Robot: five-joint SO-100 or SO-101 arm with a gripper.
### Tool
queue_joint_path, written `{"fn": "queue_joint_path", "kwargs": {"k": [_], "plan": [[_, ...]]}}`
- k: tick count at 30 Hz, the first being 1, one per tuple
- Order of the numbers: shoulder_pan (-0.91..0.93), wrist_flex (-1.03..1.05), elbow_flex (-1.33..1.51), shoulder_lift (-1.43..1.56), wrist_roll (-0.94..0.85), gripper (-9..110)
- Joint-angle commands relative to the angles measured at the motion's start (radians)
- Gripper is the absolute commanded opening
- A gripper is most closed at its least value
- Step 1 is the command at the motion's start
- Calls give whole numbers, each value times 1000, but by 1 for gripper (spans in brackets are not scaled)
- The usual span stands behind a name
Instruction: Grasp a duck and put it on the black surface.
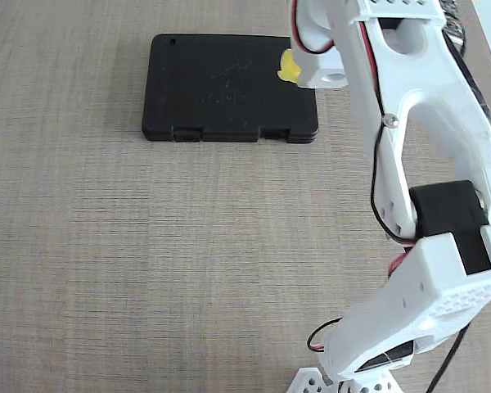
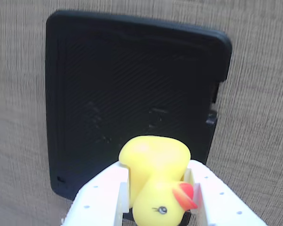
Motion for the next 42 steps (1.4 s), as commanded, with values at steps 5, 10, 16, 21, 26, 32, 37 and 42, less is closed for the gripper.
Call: {"fn": "queue_joint_path", "kwargs": {"k": [5, 10, 16, 21, 26, 32, 37, 42], "plan": [[-78, 2, -247, -232, 6, 5], [-91, 2, -345, -362, 6, 5], [-94, 2, -428, -483, 6, 5], [-97, 2, -472, -529, 6, 5], [-126, 2, -495, -537, 6, 6], [-140, 2, -517, -545, 6, 10], [-133, 2, -518, -578, 6, 19], [-123, -23, -508, -552, 6, 23]]}}
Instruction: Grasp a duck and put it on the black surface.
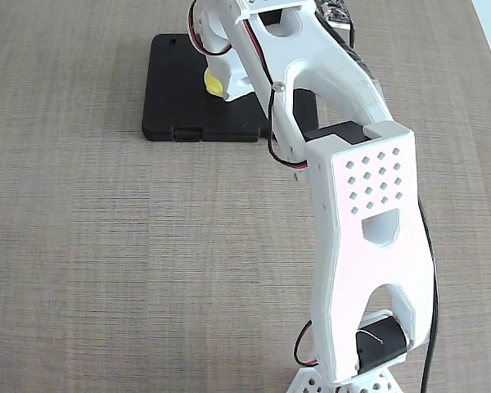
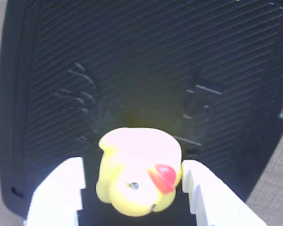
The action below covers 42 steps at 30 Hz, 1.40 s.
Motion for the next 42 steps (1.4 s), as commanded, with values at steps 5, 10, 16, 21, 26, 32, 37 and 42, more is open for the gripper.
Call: {"fn": "queue_joint_path", "kwargs": {"k": [5, 10, 16, 21, 26, 32, 37, 42], "plan": [[61, -3, -26, 227, 6, 23], [135, -2, 38, 505, 6, 23], [198, -3, 328, 959, 6, 23], [285, -17, 663, 1362, 5, 23], [413, -18, 1025, 1723, -3, 23], [439, -20, 1408, 2069, -9, 8], [442, -23, 1592, 2203, -9, 0], [440, -52, 1724, 2226, -11, 1]]}}
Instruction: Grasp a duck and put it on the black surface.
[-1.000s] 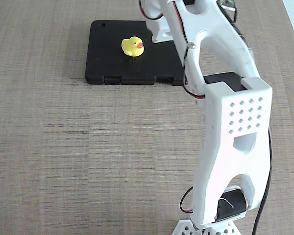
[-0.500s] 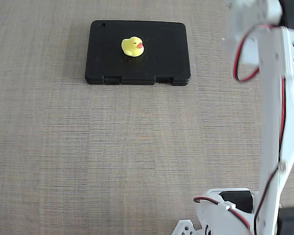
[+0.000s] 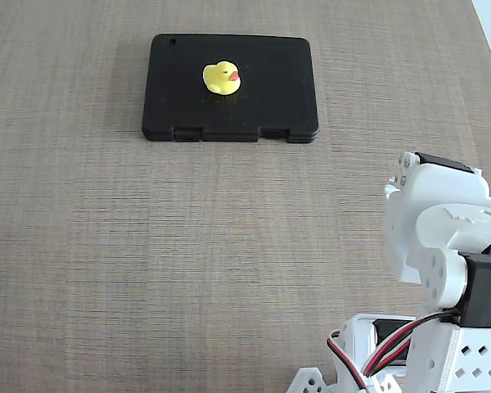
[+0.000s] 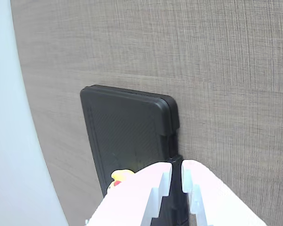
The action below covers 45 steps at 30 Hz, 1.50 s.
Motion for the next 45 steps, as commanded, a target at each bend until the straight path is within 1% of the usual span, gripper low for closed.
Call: {"fn": "queue_joint_path", "kwargs": {"k": [1, 5, 9, 16, 21, 45], "plan": [[5, -18, 81, 37, -8, 0], [11, -28, 146, 52, -8, 0], [15, -43, 204, 138, -8, 0], [18, -86, 405, 302, -8, 0], [17, -95, 534, 356, -6, 0], [6, -97, 537, 353, -2, 0]]}}
